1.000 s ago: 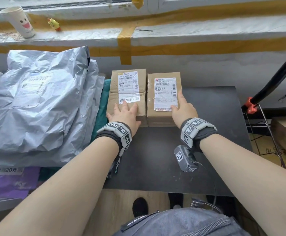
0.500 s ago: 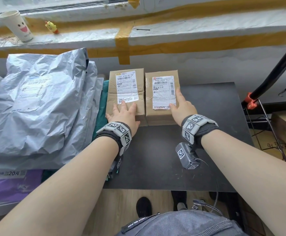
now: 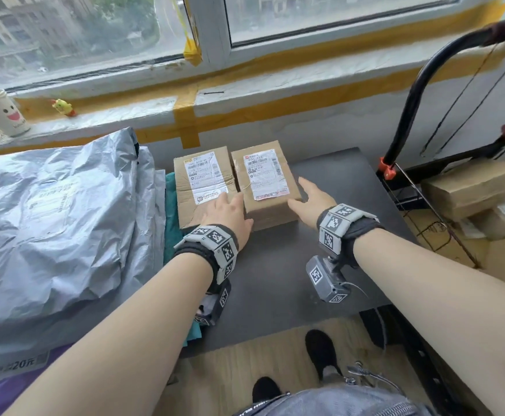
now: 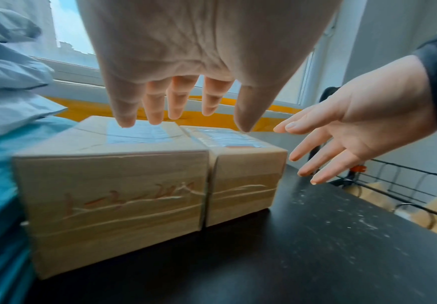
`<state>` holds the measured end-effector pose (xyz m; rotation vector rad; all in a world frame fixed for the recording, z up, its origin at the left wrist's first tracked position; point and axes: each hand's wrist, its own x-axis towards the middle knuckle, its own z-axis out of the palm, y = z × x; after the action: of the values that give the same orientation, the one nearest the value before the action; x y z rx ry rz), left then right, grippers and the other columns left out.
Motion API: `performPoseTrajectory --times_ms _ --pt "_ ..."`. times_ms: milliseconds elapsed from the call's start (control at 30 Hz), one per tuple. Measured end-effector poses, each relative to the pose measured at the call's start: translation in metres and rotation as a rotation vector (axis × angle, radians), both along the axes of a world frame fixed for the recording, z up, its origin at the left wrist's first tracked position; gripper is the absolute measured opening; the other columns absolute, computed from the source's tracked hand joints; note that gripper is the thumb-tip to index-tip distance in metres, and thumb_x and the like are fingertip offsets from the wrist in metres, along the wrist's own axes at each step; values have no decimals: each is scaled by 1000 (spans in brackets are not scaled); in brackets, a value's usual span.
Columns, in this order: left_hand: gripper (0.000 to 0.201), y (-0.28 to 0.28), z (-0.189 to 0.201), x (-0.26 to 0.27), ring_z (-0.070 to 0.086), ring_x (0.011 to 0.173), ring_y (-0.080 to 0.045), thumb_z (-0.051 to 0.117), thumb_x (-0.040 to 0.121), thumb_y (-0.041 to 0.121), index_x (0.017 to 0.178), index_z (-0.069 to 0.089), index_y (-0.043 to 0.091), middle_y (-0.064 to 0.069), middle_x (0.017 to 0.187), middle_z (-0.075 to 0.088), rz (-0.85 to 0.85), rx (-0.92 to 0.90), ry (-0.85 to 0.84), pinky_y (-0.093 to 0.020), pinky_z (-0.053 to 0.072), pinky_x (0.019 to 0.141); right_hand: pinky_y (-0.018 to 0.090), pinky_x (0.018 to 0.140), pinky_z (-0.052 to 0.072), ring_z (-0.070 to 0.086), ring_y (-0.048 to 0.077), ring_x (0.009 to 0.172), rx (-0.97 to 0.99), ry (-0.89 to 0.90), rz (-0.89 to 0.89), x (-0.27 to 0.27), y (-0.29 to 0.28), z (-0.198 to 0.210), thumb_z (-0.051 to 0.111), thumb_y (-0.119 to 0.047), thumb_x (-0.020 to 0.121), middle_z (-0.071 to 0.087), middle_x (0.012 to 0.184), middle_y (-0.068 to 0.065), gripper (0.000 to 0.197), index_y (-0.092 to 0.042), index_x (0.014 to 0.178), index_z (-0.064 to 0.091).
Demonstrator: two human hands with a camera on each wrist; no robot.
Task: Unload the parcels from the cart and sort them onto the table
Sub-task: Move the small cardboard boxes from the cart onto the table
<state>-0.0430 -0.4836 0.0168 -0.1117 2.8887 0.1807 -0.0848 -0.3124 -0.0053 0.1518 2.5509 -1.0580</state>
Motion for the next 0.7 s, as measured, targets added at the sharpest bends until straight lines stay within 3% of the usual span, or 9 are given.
performPoseTrajectory --times_ms 200,333,533,700 --pt "52 60 -3 12 36 128 -32 48 94 32 140 32 17 -9 139 37 -226 134 32 -41 33 106 33 97 40 48 30 123 49 -20 -232 60 51 7 51 -30 93 42 141 12 61 -24 148 24" --pt "58 113 4 23 30 136 -30 46 96 32 147 23 19 -7 150 26 -359 160 -8 -39 29 110 34 100 39 47 30 126 94 -37 -383 86 102 14 53 -31 92 44 142 10 60 -18 146 30" --pt "55 199 25 37 41 129 -33 43 97 31 146 23 19 -10 146 34 -515 142 -44 -42 39 101 33 98 41 51 29 122 128 -42 -473 123 180 25 52 -27 92 49 138 9 50 -13 139 40" --pt "57 291 29 53 47 126 -31 44 97 29 148 22 20 -11 145 37 -600 175 -69 -41 44 100 33 100 42 52 28 121 89 -48 -527 155 269 26 51 -26 93 50 137 9 49 -13 138 41"
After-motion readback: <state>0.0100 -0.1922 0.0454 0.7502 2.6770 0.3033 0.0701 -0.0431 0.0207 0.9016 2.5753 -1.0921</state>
